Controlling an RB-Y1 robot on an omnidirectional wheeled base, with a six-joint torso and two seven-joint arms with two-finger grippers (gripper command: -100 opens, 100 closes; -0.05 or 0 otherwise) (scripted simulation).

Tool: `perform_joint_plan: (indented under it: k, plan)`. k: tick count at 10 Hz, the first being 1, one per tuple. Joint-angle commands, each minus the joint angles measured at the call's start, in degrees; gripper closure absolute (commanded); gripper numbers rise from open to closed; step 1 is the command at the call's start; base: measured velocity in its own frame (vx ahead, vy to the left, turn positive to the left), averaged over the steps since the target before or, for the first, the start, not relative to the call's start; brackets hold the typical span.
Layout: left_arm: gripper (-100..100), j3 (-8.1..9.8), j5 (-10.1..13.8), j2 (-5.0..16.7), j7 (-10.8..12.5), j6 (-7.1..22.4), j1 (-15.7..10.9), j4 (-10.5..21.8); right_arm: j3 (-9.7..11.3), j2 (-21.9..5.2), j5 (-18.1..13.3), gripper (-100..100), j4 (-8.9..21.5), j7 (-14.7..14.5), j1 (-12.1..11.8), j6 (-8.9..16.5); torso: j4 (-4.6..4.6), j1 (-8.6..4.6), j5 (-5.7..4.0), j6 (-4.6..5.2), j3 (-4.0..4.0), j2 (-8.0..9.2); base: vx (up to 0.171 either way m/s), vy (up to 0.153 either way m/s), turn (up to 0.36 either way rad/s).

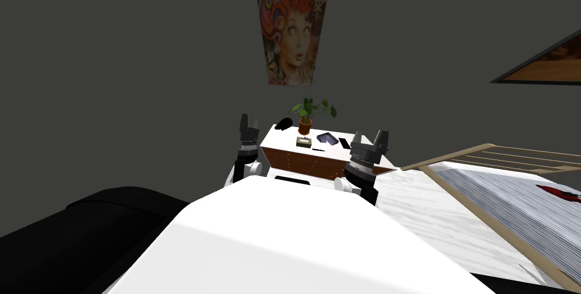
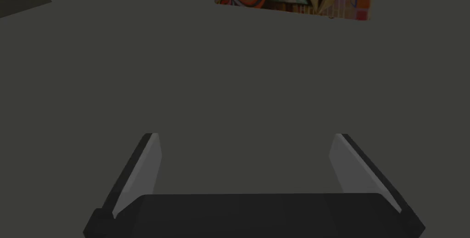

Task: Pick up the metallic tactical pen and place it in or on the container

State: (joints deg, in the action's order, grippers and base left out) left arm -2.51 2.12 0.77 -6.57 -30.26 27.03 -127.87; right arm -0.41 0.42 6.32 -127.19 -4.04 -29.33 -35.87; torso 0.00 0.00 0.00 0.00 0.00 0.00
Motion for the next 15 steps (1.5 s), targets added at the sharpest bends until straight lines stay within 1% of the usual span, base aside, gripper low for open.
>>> perform_joint_plan:
  k: [1,3,6,7,9,10,11,12,13,14,15]
  plan:
    - [0,0.0,0.0,0.0,0.0,0.0,0.0,0.0,-0.3,-2.05,-1.04,-100,0.58,0.14,0.53,0.02,0.0,0.0,0.0,0.0,0.0,0.0,-0.006,-0.001,0.007]
    - [0,0.0,0.0,0.0,0.0,0.0,0.0,0.0,-0.94,-5.18,-3.48,-100,1.93,0.45,1.76,0.02,0.01,-0.04,-0.01,0.0,0.02,0.03,-0.013,-0.005,0.018]
    - [0,0.0,0.0,0.0,0.0,0.0,0.0,0.0,-2.25,-10.27,-8.74,-100,5.19,1.19,4.64,-0.12,0.01,-0.06,-0.01,0.0,0.04,0.07,-0.022,-0.007,0.028]
    - [0,0.0,0.0,0.0,0.0,0.0,0.0,0.0,-2.25,-10.27,-9.49,-100,5.19,1.19,4.64,-0.12,0.01,-0.06,-0.01,-0.01,0.04,0.06,-0.014,-0.006,0.018]
    - [0,0.0,0.0,0.0,0.0,0.0,0.0,0.0,-3.22,-13.86,-13.4,-100,8.08,1.83,7.12,-0.36,0.01,-0.04,-0.01,-0.01,0.03,0.04,-0.019,-0.004,0.04]
    - [0,0.0,0.0,0.0,0.0,0.0,0.0,0.0,-3.22,-13.86,-14.86,-100,8.08,1.83,7.12,-0.36,0.01,-0.04,-0.01,-0.01,0.03,0.06,-0.016,-0.006,0.019]
    - [0,0.0,0.0,0.0,0.0,0.0,0.0,0.0,-3.69,-15.72,-16.77,-100,9.72,2.18,8.5,-0.54,0.01,-0.03,-0.01,0.0,0.03,0.05,-0.015,-0.006,0.032]
    - [0,0.0,0.0,0.0,0.0,0.0,0.0,0.0,-3.69,-15.72,-17.89,-100,9.72,2.18,8.5,-0.54,0.01,-0.04,-0.01,0.0,0.02,0.04,-0.012,-0.005,0.023]
    - [0,0.0,0.0,0.0,0.0,0.0,0.0,0.0,-4.14,-17.62,-19.9,-100,11.48,2.55,9.94,-0.75,0.01,-0.03,-0.01,0.01,0.02,0.04,-0.014,-0.003,0.041]
    - [0,0.0,0.0,0.0,0.0,0.0,0.0,0.0,-4.14,-17.62,-21.13,-100,11.48,2.55,9.94,-0.75,0.01,-0.03,-0.01,0.0,0.02,0.04,-0.012,-0.004,0.024]
    - [0,0.0,0.0,0.0,0.0,0.0,0.0,0.0,-4.56,-19.54,-23.07,-100,13.36,2.93,11.44,-1.01,0.01,-0.02,-0.01,0.0,0.02,0.03,-0.016,-0.004,0.053]
